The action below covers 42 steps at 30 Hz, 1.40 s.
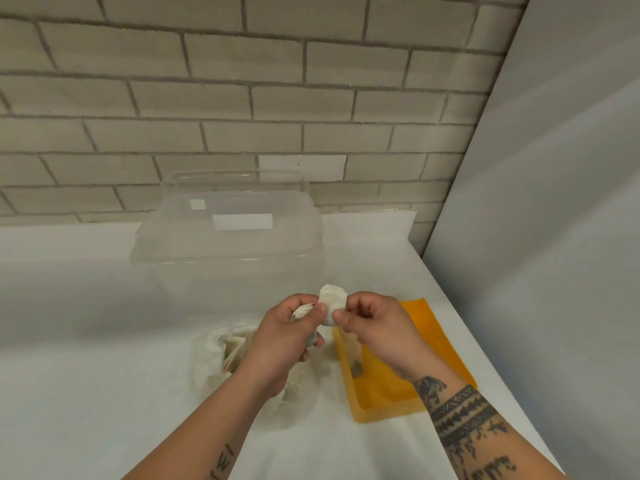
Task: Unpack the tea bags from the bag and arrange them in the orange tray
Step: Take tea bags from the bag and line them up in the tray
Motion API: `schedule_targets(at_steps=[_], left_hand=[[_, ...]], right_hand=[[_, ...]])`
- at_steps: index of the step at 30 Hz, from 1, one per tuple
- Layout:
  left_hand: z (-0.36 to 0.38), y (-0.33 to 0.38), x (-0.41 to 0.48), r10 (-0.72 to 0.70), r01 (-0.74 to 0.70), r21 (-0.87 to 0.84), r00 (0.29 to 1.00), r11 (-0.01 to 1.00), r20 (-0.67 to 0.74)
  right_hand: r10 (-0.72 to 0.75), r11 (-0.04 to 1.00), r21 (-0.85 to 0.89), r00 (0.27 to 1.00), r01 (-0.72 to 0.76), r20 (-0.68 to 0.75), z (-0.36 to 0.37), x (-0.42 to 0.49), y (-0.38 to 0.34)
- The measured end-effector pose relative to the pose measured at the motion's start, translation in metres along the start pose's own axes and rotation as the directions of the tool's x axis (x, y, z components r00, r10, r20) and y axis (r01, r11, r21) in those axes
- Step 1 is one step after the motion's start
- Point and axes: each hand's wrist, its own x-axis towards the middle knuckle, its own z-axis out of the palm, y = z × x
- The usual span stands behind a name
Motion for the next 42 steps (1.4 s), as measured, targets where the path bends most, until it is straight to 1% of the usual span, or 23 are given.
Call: schedule_targets(at_steps=[3, 5, 8, 11, 14, 16, 18, 22, 25, 32, 36, 42], left_hand=[[0.019, -0.002, 0.009, -0.007, 0.007, 0.044, 1.0, 0.999, -0.012], [0.028, -0.007, 0.016, -0.022, 0.027, 0.084, 0.998, 0.996, -0.054], [0.038, -0.018, 0.024, -0.055, 0.081, 0.197, 0.99, 0.977, -0.131], [0.046, -0.032, 0.03, -0.094, 0.146, 0.288, 0.978, 0.946, -0.186], [0.05, -0.045, 0.033, -0.137, 0.213, 0.359, 0.964, 0.909, -0.226], [0.052, -0.051, 0.031, -0.156, 0.239, 0.355, 0.957, 0.904, -0.247], [0.055, -0.056, 0.028, -0.169, 0.251, 0.343, 0.953, 0.905, -0.25], [0.056, -0.061, 0.026, -0.204, 0.278, 0.321, 0.948, 0.905, -0.244], [0.055, -0.064, 0.025, -0.215, 0.29, 0.337, 0.946, 0.895, -0.244], [0.056, -0.067, 0.024, -0.208, 0.295, 0.37, 0.944, 0.881, -0.258], [0.056, -0.068, 0.025, -0.206, 0.296, 0.377, 0.943, 0.878, -0.259], [0.057, -0.067, 0.023, -0.2, 0.29, 0.375, 0.945, 0.881, -0.259]], right_hand=[[-0.003, 1.0, -0.016, 1.0, 0.003, -0.018, -0.023, 0.004, 0.01], [0.013, 0.998, -0.053, 1.0, -0.015, -0.026, -0.037, 0.006, 0.022], [0.064, 0.992, -0.105, 0.997, -0.067, -0.031, -0.053, 0.006, 0.044], [0.132, 0.964, -0.235, 0.991, -0.126, 0.012, -0.061, 0.007, 0.068], [0.187, 0.914, -0.38, 0.979, -0.145, 0.076, -0.059, 0.01, 0.087], [0.212, 0.893, -0.426, 0.97, -0.143, 0.117, -0.053, 0.011, 0.096], [0.222, 0.88, -0.452, 0.966, -0.143, 0.128, -0.048, 0.012, 0.1], [0.232, 0.855, -0.491, 0.969, -0.165, 0.079, -0.039, 0.015, 0.101], [0.24, 0.826, -0.533, 0.97, -0.182, 0.04, -0.034, 0.015, 0.103], [0.262, 0.792, -0.576, 0.965, -0.203, 0.02, -0.035, 0.014, 0.104], [0.276, 0.755, -0.632, 0.959, -0.178, 0.059, -0.029, 0.013, 0.105], [0.234, 0.752, -0.638, 0.972, -0.167, 0.022, -0.023, 0.013, 0.102]])
